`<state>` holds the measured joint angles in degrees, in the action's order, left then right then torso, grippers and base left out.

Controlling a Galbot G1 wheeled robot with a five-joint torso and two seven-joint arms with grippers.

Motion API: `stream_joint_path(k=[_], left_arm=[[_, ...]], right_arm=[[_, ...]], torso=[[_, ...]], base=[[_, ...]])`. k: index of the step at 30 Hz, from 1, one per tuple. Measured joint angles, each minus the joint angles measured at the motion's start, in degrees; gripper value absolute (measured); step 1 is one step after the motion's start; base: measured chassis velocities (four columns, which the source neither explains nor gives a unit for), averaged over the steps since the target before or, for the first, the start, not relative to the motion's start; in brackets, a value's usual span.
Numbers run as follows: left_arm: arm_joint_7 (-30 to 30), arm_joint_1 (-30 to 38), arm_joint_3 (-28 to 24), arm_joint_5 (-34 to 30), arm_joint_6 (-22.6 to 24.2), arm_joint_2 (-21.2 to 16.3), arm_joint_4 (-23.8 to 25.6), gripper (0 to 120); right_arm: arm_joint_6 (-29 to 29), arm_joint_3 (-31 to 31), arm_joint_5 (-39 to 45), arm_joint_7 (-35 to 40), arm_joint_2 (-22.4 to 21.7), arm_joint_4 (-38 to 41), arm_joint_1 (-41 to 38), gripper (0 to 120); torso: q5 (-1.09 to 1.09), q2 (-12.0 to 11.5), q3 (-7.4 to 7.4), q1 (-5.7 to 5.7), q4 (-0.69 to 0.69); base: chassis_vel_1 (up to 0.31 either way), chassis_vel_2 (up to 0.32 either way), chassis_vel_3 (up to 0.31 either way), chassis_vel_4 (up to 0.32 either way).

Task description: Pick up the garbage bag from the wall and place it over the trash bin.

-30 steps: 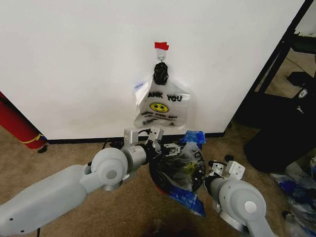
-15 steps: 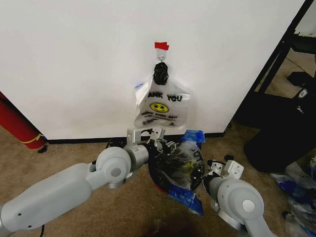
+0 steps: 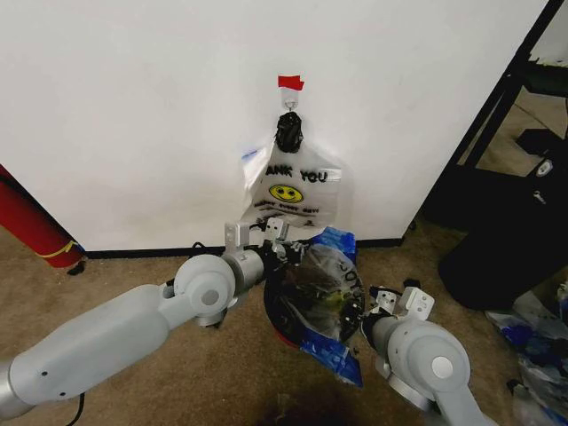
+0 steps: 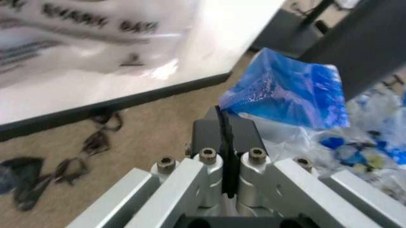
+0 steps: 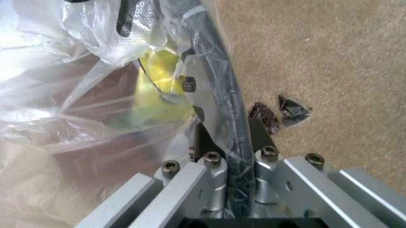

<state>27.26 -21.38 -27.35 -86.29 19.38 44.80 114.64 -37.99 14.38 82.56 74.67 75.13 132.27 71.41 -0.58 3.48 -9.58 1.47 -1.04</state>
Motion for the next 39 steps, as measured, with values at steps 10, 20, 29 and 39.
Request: stream_joint_path(k=[10, 20, 29, 39], left_arm=[[4.3, 0.3, 1.4, -1.4, 5.1, -0.3, -1.3, 0], [2.1, 0.7, 2.6, -2.0, 7.8, -1.6, -5.0, 0], [0.5, -1.0, 4.2, -2.0, 9.7, -4.0, -6.9, 0], [-1.3, -5.7, 8.4, -1.9, 10.4, -7.2, -6.2, 0]], right_arm=[[-0.5, 0.1, -0.8, -1.2, -0.3, -0.8, 0.1, 0], [-1.4, -0.1, -1.2, -3.7, -0.6, -0.3, 1.2, 0], [-0.5, 0.6, -3.6, -7.7, -0.9, -0.5, 1.2, 0], [0.8, 1.2, -3.9, -8.1, -1.1, -1.1, 0.1, 0]], torso=[[0.00, 0.0, 0.00, 0.00, 0.00], [0.00, 0.0, 0.01, 0.00, 0.00], [-0.01, 0.0, 0.00, 0.00, 0.00], [0.00, 0.0, 0.01, 0.00, 0.00]], base=[[0.000, 0.000, 0.000, 0.000], [0.000, 0.000, 0.000, 0.000], [0.000, 0.000, 0.000, 0.000], [0.000, 0.000, 0.000, 0.000]])
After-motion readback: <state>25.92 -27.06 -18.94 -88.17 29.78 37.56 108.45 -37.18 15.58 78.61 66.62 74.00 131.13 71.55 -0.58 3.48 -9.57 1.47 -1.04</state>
